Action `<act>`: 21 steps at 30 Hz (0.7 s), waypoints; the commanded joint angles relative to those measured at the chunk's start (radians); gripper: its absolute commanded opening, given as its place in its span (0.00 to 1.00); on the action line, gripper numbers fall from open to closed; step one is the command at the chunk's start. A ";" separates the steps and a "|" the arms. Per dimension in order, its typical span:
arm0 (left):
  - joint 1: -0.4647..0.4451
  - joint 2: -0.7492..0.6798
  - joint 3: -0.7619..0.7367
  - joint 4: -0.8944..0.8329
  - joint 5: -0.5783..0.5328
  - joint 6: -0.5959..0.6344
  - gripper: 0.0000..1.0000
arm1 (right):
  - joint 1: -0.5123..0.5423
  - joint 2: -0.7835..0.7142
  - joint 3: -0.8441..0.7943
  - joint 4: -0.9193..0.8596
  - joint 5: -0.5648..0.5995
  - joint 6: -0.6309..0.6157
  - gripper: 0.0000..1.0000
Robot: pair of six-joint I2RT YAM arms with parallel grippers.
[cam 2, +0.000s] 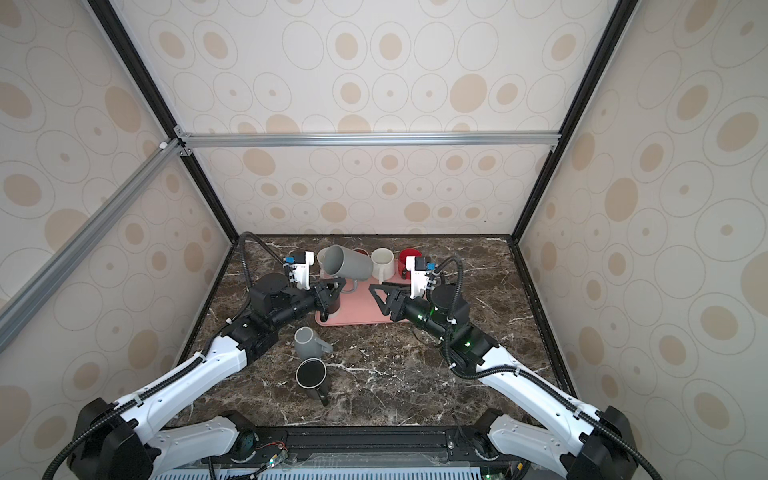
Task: Turn the mug right side up
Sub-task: 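Turn the grey mug upright with the left gripper while the right gripper opens and withdraws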
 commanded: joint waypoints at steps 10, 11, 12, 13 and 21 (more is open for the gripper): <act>-0.033 0.155 0.195 -0.217 -0.141 0.183 0.00 | 0.005 -0.065 -0.065 -0.144 0.090 -0.028 0.52; -0.038 0.172 0.207 -0.227 -0.153 0.192 0.00 | 0.005 -0.069 -0.067 -0.146 0.092 -0.028 0.52; -0.045 0.193 0.221 -0.245 -0.167 0.201 0.00 | 0.006 -0.072 -0.070 -0.149 0.095 -0.031 0.52; -0.054 0.211 0.235 -0.258 -0.180 0.209 0.00 | 0.005 -0.076 -0.072 -0.151 0.097 -0.031 0.52; -0.081 0.323 0.291 -0.309 -0.279 0.231 0.00 | 0.004 -0.109 -0.086 -0.166 0.115 -0.033 0.52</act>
